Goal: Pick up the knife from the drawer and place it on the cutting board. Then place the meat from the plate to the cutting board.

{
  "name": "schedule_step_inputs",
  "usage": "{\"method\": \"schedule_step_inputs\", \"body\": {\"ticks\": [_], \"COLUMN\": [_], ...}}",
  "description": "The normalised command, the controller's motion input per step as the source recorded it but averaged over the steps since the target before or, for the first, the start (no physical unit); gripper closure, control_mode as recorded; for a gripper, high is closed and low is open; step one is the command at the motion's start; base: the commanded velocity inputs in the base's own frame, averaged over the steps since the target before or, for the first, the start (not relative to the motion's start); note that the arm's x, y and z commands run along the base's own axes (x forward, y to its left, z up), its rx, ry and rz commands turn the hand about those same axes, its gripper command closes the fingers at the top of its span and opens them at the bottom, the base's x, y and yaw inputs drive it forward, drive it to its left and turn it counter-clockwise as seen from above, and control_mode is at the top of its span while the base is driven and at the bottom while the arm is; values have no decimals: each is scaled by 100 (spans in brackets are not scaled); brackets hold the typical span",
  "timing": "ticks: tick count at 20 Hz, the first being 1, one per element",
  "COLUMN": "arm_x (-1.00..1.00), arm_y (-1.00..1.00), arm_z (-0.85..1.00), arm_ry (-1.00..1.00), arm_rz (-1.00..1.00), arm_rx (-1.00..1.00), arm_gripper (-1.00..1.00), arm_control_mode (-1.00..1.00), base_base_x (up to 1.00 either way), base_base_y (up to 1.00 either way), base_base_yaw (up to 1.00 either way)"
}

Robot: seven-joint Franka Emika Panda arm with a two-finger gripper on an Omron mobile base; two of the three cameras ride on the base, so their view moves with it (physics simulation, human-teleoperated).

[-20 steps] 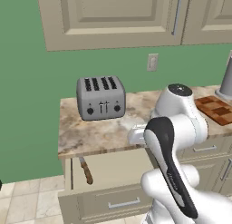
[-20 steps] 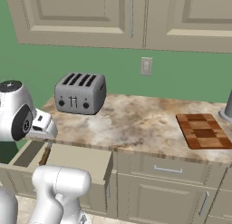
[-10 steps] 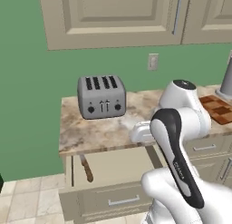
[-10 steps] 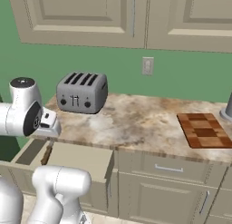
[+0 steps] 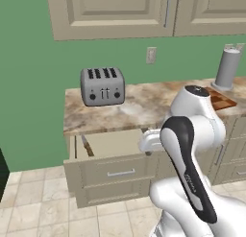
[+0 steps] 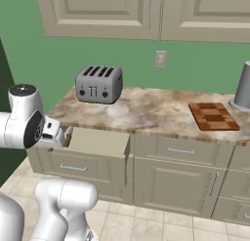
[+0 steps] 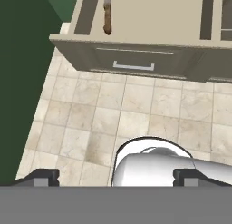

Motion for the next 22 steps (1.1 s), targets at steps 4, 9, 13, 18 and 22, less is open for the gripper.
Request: {"method": "schedule_step_inputs", "body": {"ticks": [4,9,13,18,22], "arm_x": [0,0,14,63,74], "arm_y": [0,0,19,30,5], "arm_z": [0,0,-11,-30,-43], "arm_ry": [0,0,8,11,4], "arm_rz": [0,0,-4,-2,0], "arm_rx": [0,0,-1,-4,-2], "arm_gripper": [-100,-100,-100,-100,-100], "arm_control_mode": [100,100,-100,-100,-100], "base_base_x": [-21,-4,0,0,0], "base_base_y": [10,15,0,0,0], "base_base_yaw": [0,-2,0,0,0]}}
